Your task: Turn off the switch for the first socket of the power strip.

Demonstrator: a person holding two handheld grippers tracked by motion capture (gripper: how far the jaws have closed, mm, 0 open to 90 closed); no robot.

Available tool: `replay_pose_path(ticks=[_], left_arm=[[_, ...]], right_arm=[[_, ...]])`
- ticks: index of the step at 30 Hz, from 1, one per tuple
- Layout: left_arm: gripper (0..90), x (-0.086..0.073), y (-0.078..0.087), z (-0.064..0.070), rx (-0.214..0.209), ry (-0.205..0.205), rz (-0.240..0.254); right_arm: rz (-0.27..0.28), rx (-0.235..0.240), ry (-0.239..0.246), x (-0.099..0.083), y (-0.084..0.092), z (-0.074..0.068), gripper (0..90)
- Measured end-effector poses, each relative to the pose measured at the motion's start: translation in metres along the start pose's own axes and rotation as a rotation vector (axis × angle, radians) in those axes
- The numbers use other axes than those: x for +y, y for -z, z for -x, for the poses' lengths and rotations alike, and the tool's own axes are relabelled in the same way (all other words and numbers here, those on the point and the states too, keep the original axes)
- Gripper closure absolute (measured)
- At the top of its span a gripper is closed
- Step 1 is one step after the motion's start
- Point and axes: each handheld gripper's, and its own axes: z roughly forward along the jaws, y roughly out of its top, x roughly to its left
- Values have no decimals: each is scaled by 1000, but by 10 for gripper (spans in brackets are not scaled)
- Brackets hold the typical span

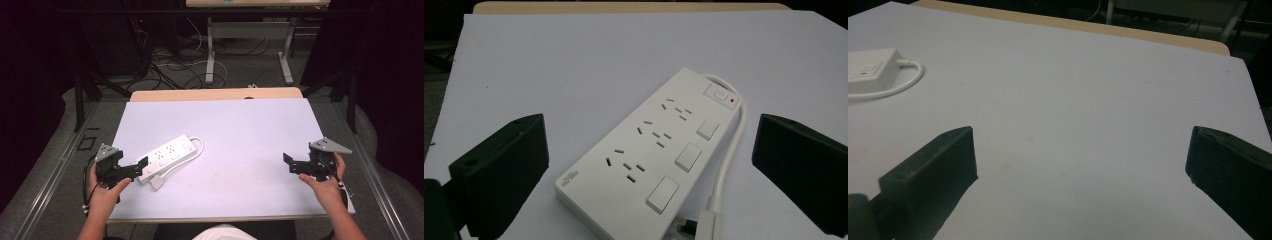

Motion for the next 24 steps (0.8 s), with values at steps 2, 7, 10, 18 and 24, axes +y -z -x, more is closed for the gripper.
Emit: replay_pose_path(ticks=[2,7,10,18,24], left_arm=[[17,0,1,1,3,-1,3],[14,2,4,2,2,5,4],[5,3,4,1,5,7,1],[4,3,5,0,-8,-12,-40],[5,3,5,7,-10,-47,-41]], right_arm=[[-8,8,0,0,0,0,0],[-12,9,3,0,-1,-3,0],[-12,20,12,1,-1,-4,0],[-31,20,16,-1,-5,-4,0],[-59,24,19,-1,-4,-5,0]])
